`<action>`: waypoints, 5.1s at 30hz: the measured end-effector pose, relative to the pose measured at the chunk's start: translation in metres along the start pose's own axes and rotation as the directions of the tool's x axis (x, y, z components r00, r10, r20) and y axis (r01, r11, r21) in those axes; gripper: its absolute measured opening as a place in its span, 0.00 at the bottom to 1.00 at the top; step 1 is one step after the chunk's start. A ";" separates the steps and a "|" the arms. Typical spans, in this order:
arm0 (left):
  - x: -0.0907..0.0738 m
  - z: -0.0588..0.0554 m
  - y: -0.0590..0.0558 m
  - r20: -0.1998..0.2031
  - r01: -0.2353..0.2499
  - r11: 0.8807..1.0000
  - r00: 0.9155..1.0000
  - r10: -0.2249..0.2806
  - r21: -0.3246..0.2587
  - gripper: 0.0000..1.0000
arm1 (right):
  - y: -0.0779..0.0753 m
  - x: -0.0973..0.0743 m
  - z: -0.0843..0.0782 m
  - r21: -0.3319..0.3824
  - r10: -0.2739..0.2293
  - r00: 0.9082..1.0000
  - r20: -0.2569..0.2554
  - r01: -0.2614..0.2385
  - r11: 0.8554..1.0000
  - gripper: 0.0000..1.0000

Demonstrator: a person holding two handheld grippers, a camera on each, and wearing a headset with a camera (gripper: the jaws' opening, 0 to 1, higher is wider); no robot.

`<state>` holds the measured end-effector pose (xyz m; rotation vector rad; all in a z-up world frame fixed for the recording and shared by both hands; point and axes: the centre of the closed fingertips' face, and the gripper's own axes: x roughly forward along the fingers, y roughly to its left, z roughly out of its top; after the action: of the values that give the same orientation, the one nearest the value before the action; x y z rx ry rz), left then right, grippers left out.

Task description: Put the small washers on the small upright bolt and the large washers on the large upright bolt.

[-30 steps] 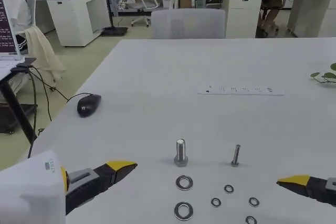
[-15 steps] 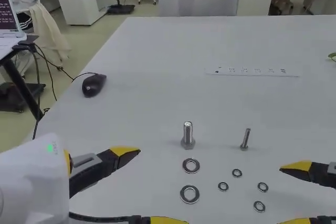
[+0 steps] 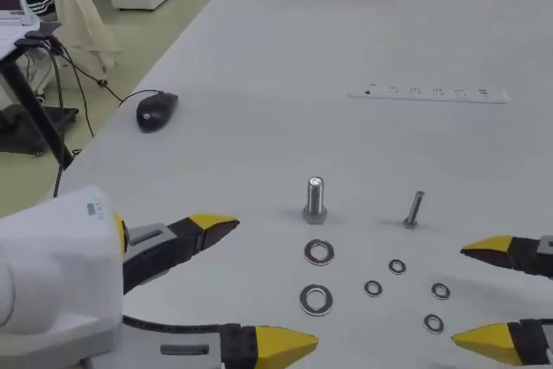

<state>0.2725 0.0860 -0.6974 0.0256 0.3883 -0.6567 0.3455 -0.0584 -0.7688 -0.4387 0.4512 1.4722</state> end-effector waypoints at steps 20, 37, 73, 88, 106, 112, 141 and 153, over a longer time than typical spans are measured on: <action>0.004 0.000 0.004 0.023 -0.002 1.000 1.000 0.003 -0.022 0.79 | 0.006 0.018 -0.018 -0.099 0.105 0.958 -0.265 -0.136 0.986 0.47; 0.005 0.001 0.007 0.050 -0.005 1.000 0.999 0.007 -0.027 0.80 | 0.023 0.030 -0.043 -0.227 0.175 0.846 -0.504 -0.325 0.918 0.37; 0.002 -0.001 0.012 0.057 -0.017 0.999 0.998 0.020 -0.044 0.80 | 0.017 0.034 -0.047 -0.304 0.154 0.743 -0.651 -0.442 0.844 0.16; 0.000 -0.003 0.010 0.054 -0.019 0.999 0.998 0.021 -0.044 0.79 | 0.017 0.035 -0.046 -0.309 0.138 0.741 -0.657 -0.431 0.848 0.12; 0.001 -0.006 0.012 0.033 -0.014 0.999 0.999 0.016 -0.035 0.79 | -0.008 0.024 -0.010 -0.284 0.116 0.792 -0.600 -0.346 0.894 0.11; 0.004 -0.011 0.013 0.014 -0.009 0.999 1.000 0.010 -0.035 0.79 | -0.042 0.014 0.016 -0.306 0.050 0.826 -0.561 -0.263 0.915 0.11; -0.001 -0.006 0.016 0.018 -0.024 0.999 1.000 0.025 -0.034 0.79 | -0.100 0.033 0.033 -0.306 0.009 0.797 -0.604 -0.243 0.920 0.12; -0.001 -0.007 0.017 0.014 -0.021 0.999 1.000 0.021 -0.035 0.79 | -0.098 0.045 0.019 -0.300 0.023 0.780 -0.626 -0.267 0.916 0.12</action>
<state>0.2795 0.1010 -0.7051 -0.0087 0.3852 -0.6289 0.4462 -0.0153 -0.7768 -1.2411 0.7328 1.5539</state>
